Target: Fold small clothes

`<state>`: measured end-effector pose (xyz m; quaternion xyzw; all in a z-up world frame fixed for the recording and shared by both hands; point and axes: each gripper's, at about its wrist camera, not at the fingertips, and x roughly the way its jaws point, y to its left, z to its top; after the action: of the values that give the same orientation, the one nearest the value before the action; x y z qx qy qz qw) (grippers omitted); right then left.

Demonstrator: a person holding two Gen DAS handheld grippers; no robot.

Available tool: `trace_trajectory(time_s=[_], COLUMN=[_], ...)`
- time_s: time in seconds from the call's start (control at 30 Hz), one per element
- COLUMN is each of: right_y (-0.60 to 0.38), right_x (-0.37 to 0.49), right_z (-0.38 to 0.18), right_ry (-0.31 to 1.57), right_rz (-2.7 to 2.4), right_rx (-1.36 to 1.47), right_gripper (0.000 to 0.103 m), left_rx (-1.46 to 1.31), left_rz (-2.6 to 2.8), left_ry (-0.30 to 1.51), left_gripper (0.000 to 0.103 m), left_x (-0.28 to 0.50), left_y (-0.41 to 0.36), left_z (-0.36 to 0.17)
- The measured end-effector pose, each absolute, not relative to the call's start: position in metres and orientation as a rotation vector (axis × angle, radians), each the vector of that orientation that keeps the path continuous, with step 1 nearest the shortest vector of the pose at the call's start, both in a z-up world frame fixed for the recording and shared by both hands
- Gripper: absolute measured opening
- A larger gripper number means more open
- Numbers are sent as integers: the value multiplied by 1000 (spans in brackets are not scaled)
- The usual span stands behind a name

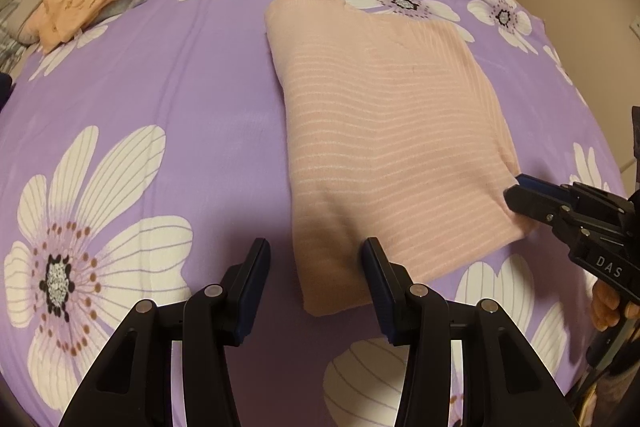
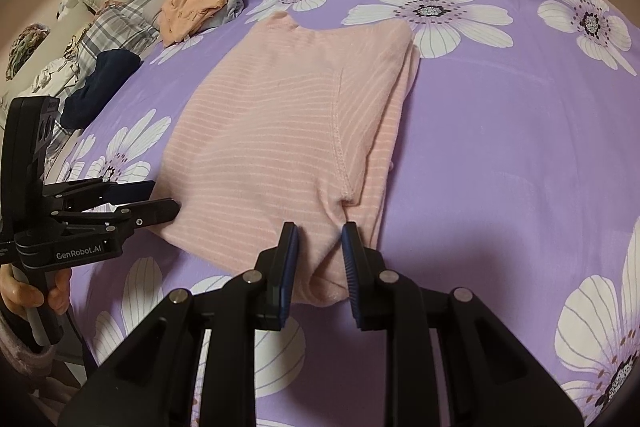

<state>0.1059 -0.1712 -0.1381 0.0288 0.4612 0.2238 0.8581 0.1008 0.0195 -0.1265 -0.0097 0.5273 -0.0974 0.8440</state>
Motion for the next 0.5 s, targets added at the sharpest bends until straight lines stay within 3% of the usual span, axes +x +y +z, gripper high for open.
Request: trace_trajectory(time_s=[0.5], right_y=[-172], right_x=[104], right_z=[-139], right_ry=[970], right_rz=[471], right_rx=[63], right_gripper=[24], left_rx=[-18], left_rz=[-204], left_ry=[1113], left_gripper=[47], left_x=[98], left_y=[20], left_z=[-127])
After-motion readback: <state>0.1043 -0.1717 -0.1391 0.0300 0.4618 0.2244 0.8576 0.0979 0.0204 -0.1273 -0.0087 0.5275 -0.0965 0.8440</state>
